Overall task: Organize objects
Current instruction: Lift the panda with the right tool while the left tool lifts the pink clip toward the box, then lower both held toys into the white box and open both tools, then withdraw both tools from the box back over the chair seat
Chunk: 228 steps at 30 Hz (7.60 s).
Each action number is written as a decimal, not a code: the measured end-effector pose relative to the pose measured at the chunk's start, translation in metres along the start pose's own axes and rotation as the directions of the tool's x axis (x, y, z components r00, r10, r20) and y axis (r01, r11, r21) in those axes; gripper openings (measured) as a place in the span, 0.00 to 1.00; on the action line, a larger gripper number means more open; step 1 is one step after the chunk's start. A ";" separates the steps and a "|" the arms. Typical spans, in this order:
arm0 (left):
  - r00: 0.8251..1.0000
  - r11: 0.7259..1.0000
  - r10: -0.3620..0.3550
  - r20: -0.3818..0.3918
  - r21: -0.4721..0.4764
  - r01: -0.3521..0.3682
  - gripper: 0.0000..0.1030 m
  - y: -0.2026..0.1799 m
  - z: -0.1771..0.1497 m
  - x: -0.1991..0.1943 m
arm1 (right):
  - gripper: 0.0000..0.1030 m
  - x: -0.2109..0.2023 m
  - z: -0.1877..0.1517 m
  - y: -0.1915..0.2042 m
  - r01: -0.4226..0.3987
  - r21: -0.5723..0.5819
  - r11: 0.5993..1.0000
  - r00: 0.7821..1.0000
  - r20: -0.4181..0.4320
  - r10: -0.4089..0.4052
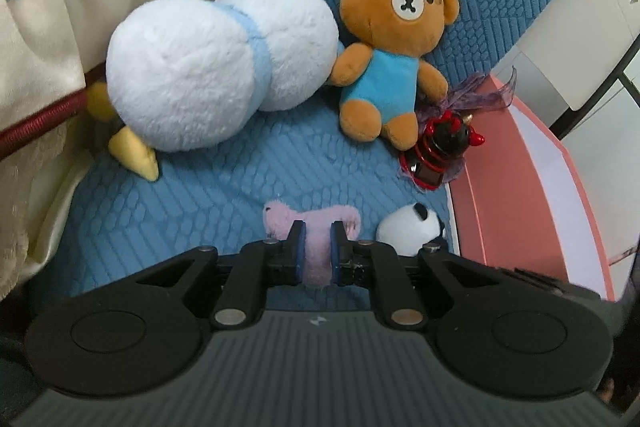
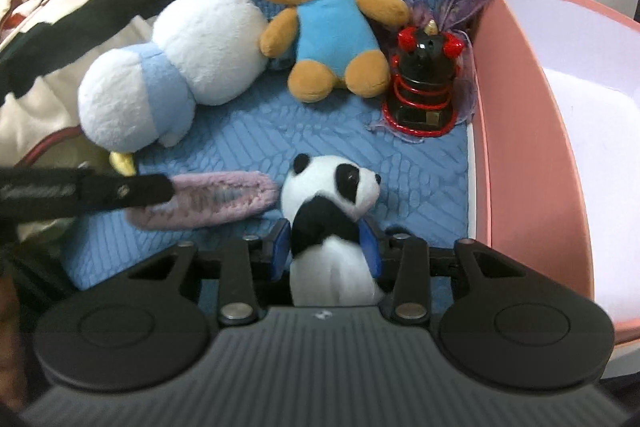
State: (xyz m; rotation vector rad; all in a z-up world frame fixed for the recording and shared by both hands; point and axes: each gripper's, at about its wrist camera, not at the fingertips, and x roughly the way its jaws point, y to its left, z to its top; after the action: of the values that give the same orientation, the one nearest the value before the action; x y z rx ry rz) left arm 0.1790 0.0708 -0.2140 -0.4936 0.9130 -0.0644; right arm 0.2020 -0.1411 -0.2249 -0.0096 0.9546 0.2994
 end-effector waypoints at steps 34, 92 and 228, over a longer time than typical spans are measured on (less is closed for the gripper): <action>0.981 0.979 0.099 -0.167 0.191 -0.066 0.59 -0.024 -0.004 0.036 | 0.40 0.014 0.002 -0.016 -0.022 0.082 0.996 0.997 -0.065 0.027; 1.000 0.994 -0.002 0.014 0.107 0.001 0.48 -0.154 0.040 -0.134 | 0.41 -0.177 0.050 -0.035 -0.087 0.088 0.992 0.991 0.113 0.076; 0.972 0.959 -0.158 0.174 0.263 0.109 0.58 -0.163 -0.010 -0.220 | 0.66 -0.270 -0.026 -0.036 0.075 0.173 0.982 0.969 0.222 -0.113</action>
State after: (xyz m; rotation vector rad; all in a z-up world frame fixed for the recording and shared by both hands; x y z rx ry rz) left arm 0.0604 -0.0208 0.0161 -0.3173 0.6675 -0.2492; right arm 0.0445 -0.2461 -0.0272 0.1279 0.7424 0.1293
